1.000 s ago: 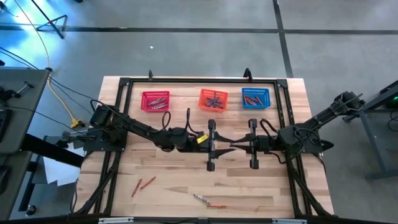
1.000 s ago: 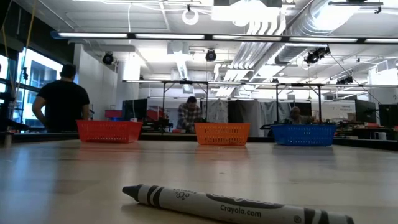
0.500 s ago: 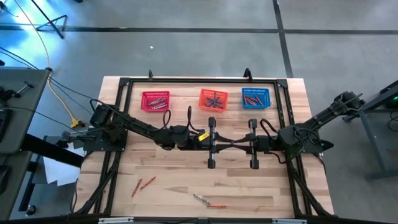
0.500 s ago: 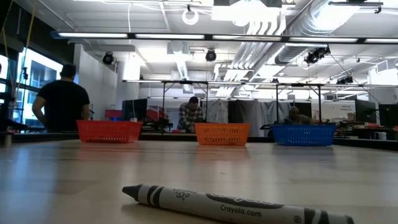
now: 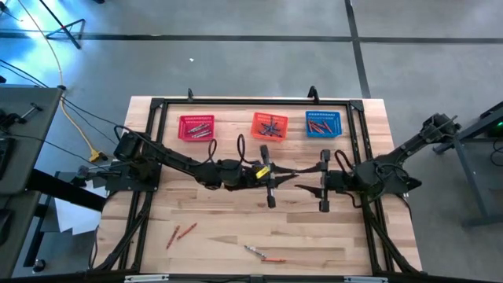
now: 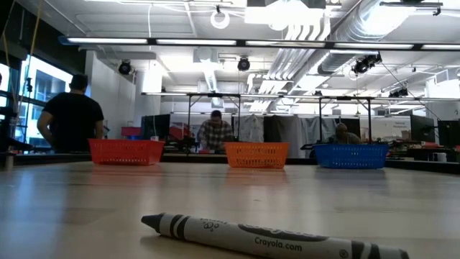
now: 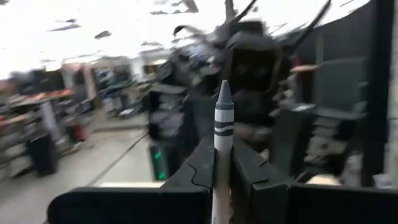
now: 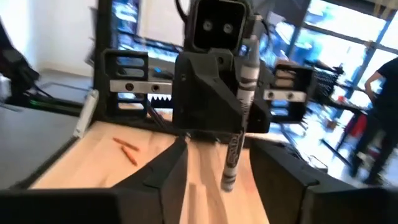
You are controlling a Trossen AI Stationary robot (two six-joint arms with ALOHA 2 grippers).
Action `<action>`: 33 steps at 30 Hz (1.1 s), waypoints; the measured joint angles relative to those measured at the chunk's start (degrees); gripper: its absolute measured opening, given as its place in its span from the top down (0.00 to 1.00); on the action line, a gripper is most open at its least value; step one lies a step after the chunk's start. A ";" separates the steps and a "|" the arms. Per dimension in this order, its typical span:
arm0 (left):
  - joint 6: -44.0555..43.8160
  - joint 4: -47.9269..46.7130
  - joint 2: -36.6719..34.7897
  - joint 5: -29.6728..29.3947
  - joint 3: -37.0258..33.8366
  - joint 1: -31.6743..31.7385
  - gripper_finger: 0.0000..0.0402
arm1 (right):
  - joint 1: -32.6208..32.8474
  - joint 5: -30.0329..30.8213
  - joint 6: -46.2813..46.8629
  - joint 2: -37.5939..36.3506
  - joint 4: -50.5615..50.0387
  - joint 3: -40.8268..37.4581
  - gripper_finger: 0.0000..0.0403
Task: Sort crayons
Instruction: Put the gray crayon into the red bin
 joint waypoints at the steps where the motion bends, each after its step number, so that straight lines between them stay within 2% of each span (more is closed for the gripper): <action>1: 0.01 -1.57 -0.38 -1.56 0.00 0.00 0.99 | 0.92 1.95 0.68 -0.93 -1.57 0.00 0.57; 3: 0.02 -6.37 -1.69 -5.60 -0.02 -0.01 0.99 | 3.00 5.09 3.10 -3.10 -4.94 0.01 0.56; 6: 0.04 -17.26 -5.38 -16.93 -0.02 -0.41 0.99 | 6.15 7.03 11.11 -6.88 -11.13 0.02 0.55; 9: -2.87 -33.39 -10.34 -27.25 0.00 0.04 0.99 | 8.55 7.04 20.84 -10.34 -19.32 0.04 0.55; 11: -9.28 -47.90 -13.85 -31.22 0.01 1.19 0.99 | 9.42 7.05 26.88 -11.98 -25.55 0.04 0.55; 17: -40.16 -94.09 -22.87 -31.03 0.00 8.82 0.98 | 9.76 8.13 39.95 -12.50 -40.83 0.04 0.55; 21: -52.88 -112.54 -25.78 -25.99 -0.02 16.58 0.98 | 9.76 10.20 41.65 -11.65 -43.55 0.04 0.55; 24: -54.58 -117.20 -26.09 -21.17 -0.04 23.20 0.98 | 9.76 11.05 41.42 -11.21 -43.42 0.04 0.55; 26: -51.48 -116.23 -26.04 -18.01 -0.95 27.66 0.98 | 9.76 11.97 41.29 -10.97 -43.39 0.04 0.55; 30: -42.99 -107.14 -25.60 -9.58 -5.56 36.06 0.98 | 9.76 12.43 40.22 -10.80 -43.39 0.04 0.55; 33: -39.67 -98.27 -25.40 -5.97 -10.28 41.17 0.98 | 9.76 12.44 40.10 -10.80 -43.39 0.04 0.55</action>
